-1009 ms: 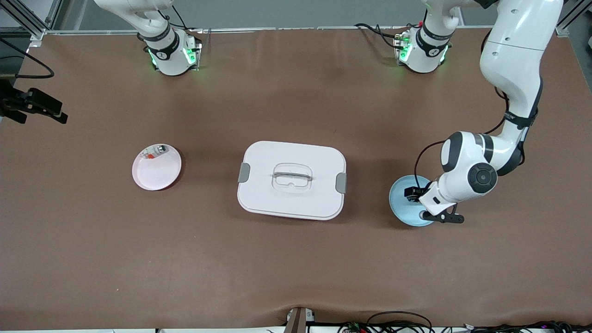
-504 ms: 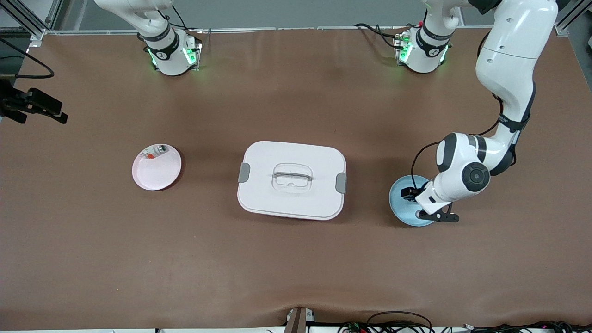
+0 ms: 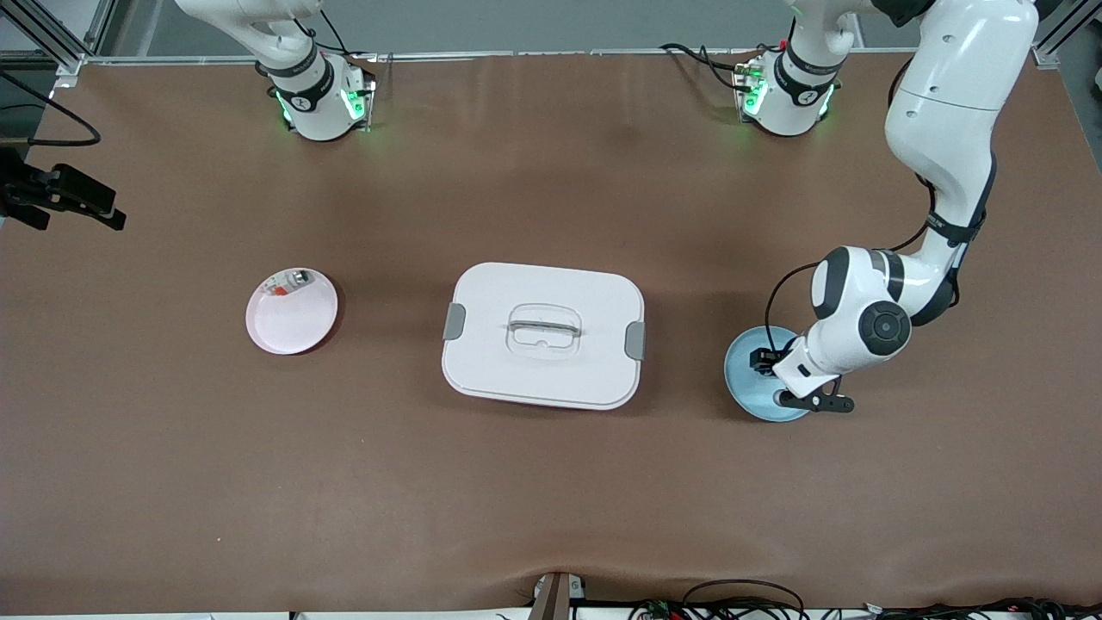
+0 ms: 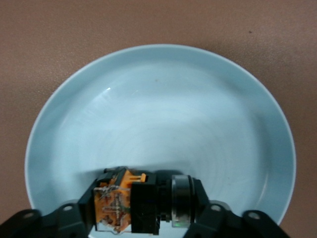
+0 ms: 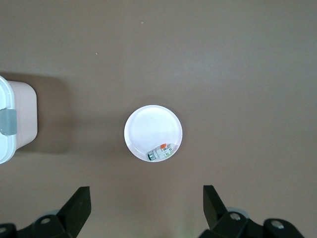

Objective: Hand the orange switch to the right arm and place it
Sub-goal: 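Close the left gripper on the orange switch and lift it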

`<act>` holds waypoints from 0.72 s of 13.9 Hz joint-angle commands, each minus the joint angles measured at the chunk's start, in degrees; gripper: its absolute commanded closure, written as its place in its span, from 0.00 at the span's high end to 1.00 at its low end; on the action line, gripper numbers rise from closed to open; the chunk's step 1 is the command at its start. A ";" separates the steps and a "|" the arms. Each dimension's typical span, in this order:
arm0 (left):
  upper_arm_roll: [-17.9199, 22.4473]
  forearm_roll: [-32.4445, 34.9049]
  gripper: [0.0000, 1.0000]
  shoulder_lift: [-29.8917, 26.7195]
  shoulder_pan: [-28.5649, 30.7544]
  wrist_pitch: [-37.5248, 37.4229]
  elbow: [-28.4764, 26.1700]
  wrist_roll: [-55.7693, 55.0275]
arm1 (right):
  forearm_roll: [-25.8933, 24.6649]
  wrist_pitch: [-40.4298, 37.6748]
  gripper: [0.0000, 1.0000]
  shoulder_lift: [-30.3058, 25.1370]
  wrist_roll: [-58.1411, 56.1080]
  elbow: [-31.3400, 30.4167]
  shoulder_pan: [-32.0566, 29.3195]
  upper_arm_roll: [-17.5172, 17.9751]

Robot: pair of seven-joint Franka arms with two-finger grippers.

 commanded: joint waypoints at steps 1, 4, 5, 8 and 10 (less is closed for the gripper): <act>-0.15 -0.78 0.29 -0.81 0.16 0.77 -0.91 -0.01 | 0.23 -0.24 1.00 -1.22 0.74 -0.88 -0.23 -0.01; -0.24 -0.78 0.28 -1.95 0.24 0.24 -0.91 -0.89 | 0.23 -0.24 1.00 -1.22 0.83 -0.88 -0.23 -0.01; -0.24 -0.78 0.28 -2.56 0.33 0.24 -0.82 -1.59 | 0.23 -0.24 1.00 -1.22 0.74 -0.88 -0.23 -0.01; -0.33 -0.87 0.28 -5.46 0.42 -5.89 -0.38 -5.97 | 0.23 -0.24 1.00 -1.22 0.74 -0.88 -0.23 -0.01; -1.11 -1.39 0.28 -8.79 0.59 -9.40 -0.29 -9.40 | 0.23 -0.24 1.00 -1.22 0.74 -0.88 -0.23 -0.01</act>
